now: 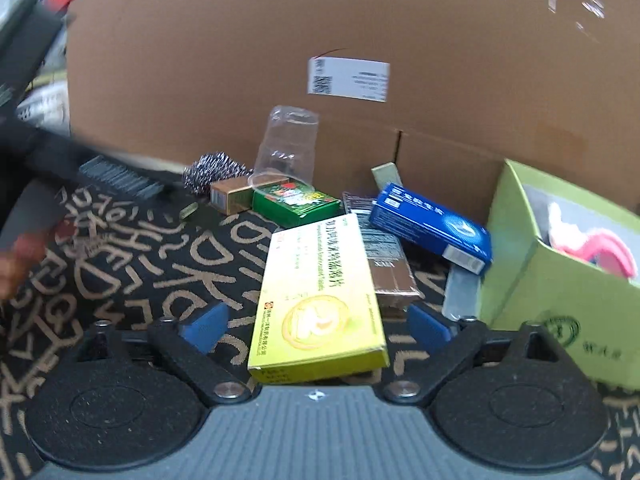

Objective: Organize objects
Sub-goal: 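Grasp the tan box with left tool while right grasps yellow medicine box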

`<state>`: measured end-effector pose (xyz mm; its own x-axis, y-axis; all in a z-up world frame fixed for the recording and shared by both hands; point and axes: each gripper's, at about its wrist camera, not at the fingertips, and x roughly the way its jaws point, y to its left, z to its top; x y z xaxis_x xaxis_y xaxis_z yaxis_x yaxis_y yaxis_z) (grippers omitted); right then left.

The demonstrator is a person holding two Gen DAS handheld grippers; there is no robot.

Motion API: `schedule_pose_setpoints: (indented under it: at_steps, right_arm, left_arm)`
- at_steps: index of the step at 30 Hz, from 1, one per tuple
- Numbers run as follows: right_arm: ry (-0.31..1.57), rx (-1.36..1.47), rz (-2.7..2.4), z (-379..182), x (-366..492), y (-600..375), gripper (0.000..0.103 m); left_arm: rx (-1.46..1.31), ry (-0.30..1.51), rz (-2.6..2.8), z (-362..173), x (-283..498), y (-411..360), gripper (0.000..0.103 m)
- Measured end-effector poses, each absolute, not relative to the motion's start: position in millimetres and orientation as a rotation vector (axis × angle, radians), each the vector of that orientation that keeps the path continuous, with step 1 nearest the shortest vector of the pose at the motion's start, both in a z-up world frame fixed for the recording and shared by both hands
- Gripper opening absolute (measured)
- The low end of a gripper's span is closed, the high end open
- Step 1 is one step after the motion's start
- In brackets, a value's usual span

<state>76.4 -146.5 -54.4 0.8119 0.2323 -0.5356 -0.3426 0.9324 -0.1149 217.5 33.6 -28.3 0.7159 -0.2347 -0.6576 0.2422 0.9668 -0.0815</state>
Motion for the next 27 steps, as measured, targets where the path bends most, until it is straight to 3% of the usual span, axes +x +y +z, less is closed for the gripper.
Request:
schedule_pose_setpoints:
  at_steps: [1,3,9,10,11,15,18,27]
  right_arm:
    - [0.559,-0.212,0.304,-56,78,-147,0.072]
    - [0.576,-0.167,0.308,-56,77,-154,0.072]
    - [0.64,-0.008,0.371,-51,61,-173,0.072]
    - [0.657,0.011,0.377,-52,57,-176,0.072]
    - [0.671,0.024,0.38,-54,54,-177,0.072]
    - [0.673,0.028,0.37,-53,37,-180,0.072]
    - [0.681,0.033,0.374,-53,26,-184,0.072]
    - [0.694,0.023,0.381,-53,-27,-208,0.072]
  left_arm:
    - [0.02,0.719,-0.257,-30,226,32,0.1]
    - [0.04,0.708,-0.259,-33,241,29,0.089]
    - [0.1,0.686,-0.232,-40,269,20,0.084]
    - [0.111,0.682,-0.23,-41,271,20,0.08]
    - [0.119,0.684,-0.23,-42,272,20,0.064]
    - [0.114,0.709,-0.271,-41,262,26,0.038]
    - [0.115,0.735,-0.319,-37,243,28,0.032]
    - [0.137,0.843,-0.509,-30,162,32,0.031]
